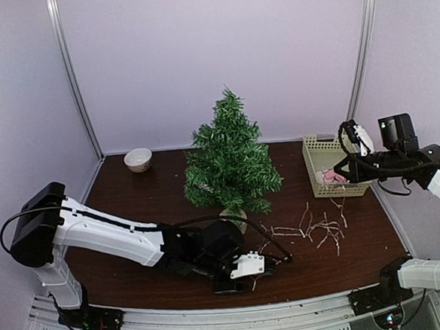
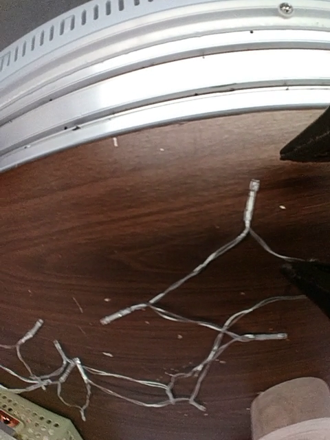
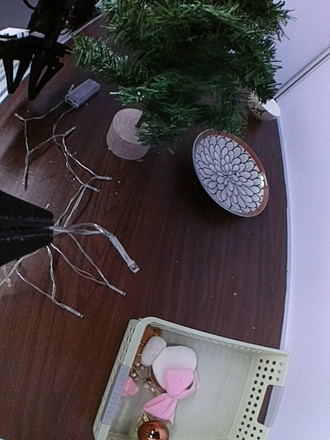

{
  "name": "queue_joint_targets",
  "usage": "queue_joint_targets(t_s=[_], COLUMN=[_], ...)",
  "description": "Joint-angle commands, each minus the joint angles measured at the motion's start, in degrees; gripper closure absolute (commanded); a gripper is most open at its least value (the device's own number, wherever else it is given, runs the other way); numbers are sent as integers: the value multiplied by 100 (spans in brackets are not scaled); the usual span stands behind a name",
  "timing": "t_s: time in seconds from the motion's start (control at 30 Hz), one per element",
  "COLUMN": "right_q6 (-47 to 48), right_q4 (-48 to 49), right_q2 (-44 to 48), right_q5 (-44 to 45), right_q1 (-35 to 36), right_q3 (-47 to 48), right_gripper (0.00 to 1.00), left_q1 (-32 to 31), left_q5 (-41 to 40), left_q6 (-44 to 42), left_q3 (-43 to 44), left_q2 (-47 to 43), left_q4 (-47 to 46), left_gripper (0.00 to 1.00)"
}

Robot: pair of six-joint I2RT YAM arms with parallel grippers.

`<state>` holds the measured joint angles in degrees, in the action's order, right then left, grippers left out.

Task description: Decorate the small christmas tree

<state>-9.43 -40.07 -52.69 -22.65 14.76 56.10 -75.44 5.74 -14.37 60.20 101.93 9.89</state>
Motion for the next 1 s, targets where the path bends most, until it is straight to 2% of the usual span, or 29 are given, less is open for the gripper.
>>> queue_joint_targets(t_s=[0.0, 0.33, 0.7, 0.97], right_q6=[-112, -176, -182, -186], right_q4=[161, 439, 537, 532], right_q2=[40, -58, -152, -102], right_q5=[-206, -542, -591, -585], right_q1=[37, 48, 75, 80], right_q3=[-153, -394, -524, -599], right_gripper=[96, 96, 95, 96], left_q1=[108, 484, 566, 557], left_q5=[614, 1305, 1109, 1267], left_q6=[-648, -821, -1021, -1078], left_q3=[507, 777, 984, 1133], left_q2=[395, 845, 1223, 835], left_q4=[192, 534, 562, 932], left_gripper=[53, 66, 63, 63])
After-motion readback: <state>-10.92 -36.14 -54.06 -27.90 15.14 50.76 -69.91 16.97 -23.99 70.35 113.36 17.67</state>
